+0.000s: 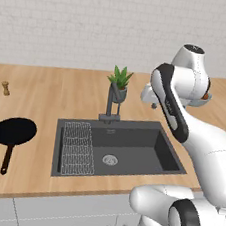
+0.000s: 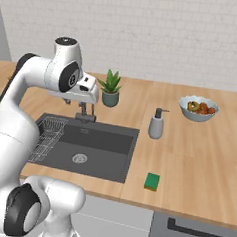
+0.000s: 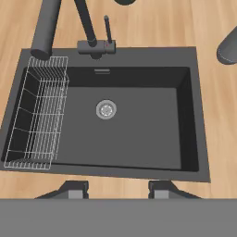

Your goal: Pick the pan and sponge and place them into the sink. Then turn on the water.

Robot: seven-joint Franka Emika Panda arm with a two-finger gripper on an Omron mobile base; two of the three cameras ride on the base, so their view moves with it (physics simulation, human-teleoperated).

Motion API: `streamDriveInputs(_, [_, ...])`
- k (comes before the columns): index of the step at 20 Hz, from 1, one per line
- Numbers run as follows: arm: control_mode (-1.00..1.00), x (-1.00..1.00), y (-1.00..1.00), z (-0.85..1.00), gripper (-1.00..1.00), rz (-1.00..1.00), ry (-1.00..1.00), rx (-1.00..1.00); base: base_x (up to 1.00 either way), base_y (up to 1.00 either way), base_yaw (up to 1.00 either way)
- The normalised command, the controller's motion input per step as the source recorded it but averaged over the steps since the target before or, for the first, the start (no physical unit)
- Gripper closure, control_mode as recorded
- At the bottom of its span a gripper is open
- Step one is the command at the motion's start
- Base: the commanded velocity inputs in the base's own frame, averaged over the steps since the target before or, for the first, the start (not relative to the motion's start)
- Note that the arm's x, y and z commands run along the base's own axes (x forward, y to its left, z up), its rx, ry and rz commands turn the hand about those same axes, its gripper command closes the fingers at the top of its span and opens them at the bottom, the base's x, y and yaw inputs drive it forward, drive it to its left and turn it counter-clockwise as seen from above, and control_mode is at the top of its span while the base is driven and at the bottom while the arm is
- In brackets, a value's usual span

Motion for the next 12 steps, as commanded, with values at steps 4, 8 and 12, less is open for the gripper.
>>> streamDriveInputs(4, [-1.0, -0.11, 0.06, 0.0, -1.0, 0.0, -0.02, 0.0, 0.0, 0.0, 0.0])
streamDriveInputs(8, [-1.0, -0.33, 0.51, -0.04, -1.0, 0.0, -0.11, -0.02, 0.0, 0.0, 0.0])
streamDriveInputs(12, [-1.0, -0.32, 0.73, -0.19, -1.0, 0.0, -0.01, 0.0, 0.0, 0.0, 0.0])
